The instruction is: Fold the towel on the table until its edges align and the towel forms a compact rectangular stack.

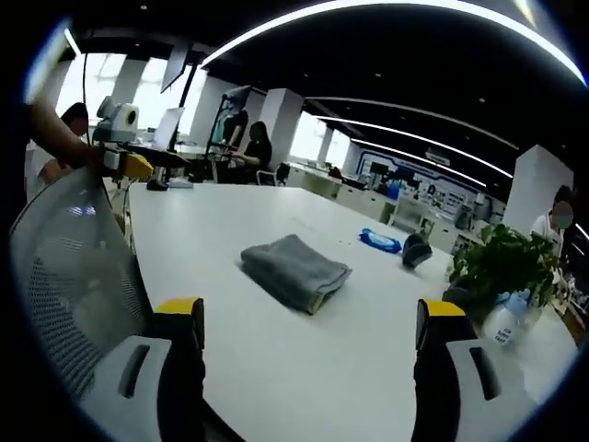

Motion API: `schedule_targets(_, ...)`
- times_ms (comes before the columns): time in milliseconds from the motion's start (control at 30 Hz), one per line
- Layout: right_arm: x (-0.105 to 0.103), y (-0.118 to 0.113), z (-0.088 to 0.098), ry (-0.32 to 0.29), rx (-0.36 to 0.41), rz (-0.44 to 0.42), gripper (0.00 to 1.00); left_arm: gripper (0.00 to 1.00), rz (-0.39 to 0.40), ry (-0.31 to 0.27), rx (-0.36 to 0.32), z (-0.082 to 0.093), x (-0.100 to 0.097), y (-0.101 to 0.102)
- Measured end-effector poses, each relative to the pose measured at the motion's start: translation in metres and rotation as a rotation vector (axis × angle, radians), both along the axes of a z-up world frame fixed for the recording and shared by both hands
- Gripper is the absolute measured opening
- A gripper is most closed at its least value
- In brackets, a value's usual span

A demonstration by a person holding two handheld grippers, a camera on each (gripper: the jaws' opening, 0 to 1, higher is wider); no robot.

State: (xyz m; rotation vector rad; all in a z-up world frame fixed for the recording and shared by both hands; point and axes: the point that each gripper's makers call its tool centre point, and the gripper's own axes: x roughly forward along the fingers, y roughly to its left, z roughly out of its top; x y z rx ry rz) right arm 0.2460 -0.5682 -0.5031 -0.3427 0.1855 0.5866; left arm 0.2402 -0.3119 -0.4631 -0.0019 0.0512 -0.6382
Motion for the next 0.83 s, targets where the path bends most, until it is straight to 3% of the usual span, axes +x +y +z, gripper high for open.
schedule_targets(100, 0.000, 0.001, 0.000, 0.006, 0.010, 0.000, 0.95, 0.89, 0.032, 0.005, 0.074, -0.005, 0.000, 0.001)
schedule_targets(167, -0.001, -0.002, -0.003, 0.011, -0.023, -0.006, 0.94, 0.83, 0.026, 0.028, 0.149, -0.014, -0.002, -0.001)
schedule_targets(367, 0.002, -0.011, -0.002, 0.014, 0.004, -0.033, 0.93, 0.83, 0.043, 0.117, 0.151, -0.033, -0.002, 0.001)
schedule_targets(433, 0.002, -0.009, -0.003, 0.029, 0.021, -0.031, 0.93, 0.83, 0.030, 0.115, 0.248, -0.042, -0.004, 0.003)
schedule_targets(467, 0.002, -0.006, -0.002, 0.025, 0.017, -0.026, 0.93, 0.83, 0.024, 0.115, 0.264, -0.044, -0.004, 0.003)
schedule_targets(533, 0.000, -0.004, 0.000, 0.005, -0.011, -0.014, 0.92, 0.82, 0.018, 0.132, 0.243, -0.045, -0.005, 0.001)
schedule_targets(833, -0.002, 0.002, -0.005, 0.032, -0.015, 0.011, 0.90, 0.83, 0.064, 0.202, 0.196, -0.054, -0.003, 0.013)
